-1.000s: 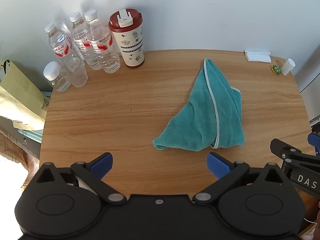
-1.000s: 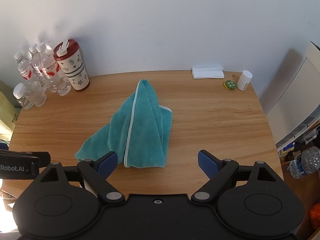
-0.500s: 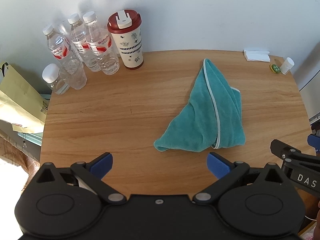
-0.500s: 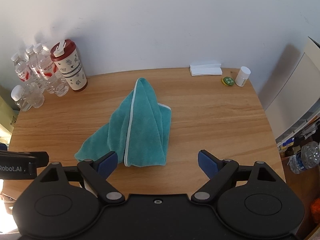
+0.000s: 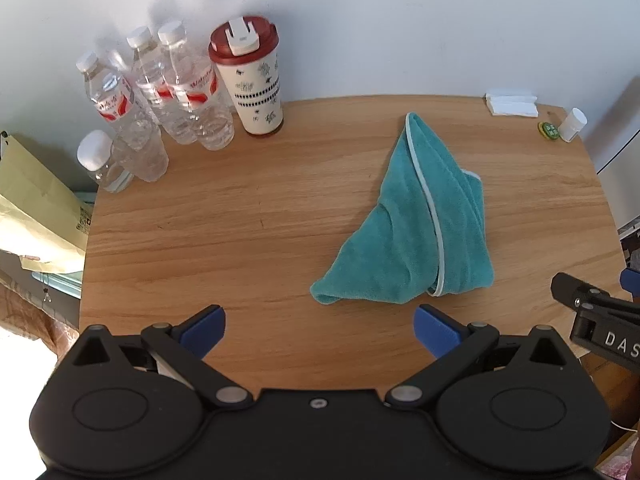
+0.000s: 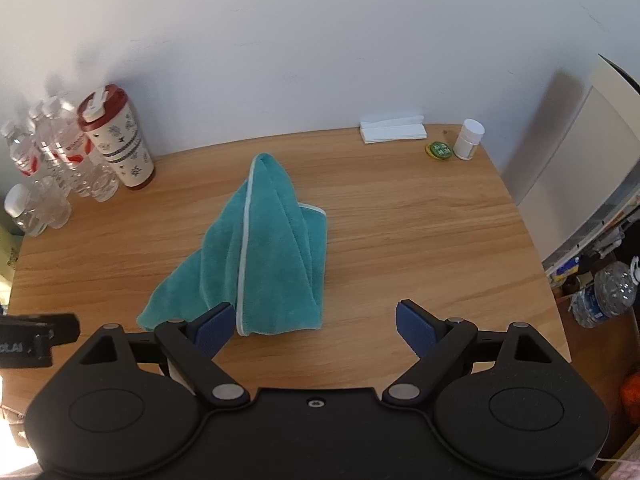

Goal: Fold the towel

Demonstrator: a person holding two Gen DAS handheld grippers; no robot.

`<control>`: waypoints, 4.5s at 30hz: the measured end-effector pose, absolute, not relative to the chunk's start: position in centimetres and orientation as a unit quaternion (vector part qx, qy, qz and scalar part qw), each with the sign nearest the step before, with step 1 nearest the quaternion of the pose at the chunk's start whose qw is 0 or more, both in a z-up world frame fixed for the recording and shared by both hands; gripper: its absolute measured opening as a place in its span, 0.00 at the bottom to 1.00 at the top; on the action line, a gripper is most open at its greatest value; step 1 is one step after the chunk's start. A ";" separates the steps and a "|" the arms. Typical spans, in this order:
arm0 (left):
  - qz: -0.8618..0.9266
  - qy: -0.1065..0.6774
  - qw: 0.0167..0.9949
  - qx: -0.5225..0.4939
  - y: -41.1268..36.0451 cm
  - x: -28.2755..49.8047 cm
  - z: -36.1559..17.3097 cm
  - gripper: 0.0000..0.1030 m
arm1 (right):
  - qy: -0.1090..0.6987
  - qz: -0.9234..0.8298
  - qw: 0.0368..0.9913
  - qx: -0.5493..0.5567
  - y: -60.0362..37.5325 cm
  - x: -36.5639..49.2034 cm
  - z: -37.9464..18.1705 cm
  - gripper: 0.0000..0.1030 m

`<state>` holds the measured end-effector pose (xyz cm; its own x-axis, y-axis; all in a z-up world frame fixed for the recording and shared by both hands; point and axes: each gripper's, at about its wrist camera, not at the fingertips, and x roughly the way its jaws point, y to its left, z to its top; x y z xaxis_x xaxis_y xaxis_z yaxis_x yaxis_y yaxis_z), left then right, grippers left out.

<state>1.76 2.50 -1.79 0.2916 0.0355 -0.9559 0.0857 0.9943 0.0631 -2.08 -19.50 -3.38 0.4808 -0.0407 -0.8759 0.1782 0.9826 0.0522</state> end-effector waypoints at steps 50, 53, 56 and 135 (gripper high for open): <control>-0.170 0.527 0.833 0.016 -1.8 22.1 -15.8 1.00 | 0.509 0.035 0.852 0.116 -16.4 2.1 -18.0 0.14; -0.165 0.543 0.823 0.008 -3.0 23.5 -17.4 1.00 | 0.506 0.057 0.852 0.119 -17.5 2.1 -17.5 0.14; -0.150 0.546 0.824 0.022 -4.3 24.8 -19.0 1.00 | 0.504 0.081 0.852 0.117 -18.2 1.9 -17.3 0.14; -0.210 0.544 0.813 -0.003 -2.3 24.1 -21.4 0.36 | 0.505 0.027 0.858 0.089 -23.1 1.3 -19.7 0.13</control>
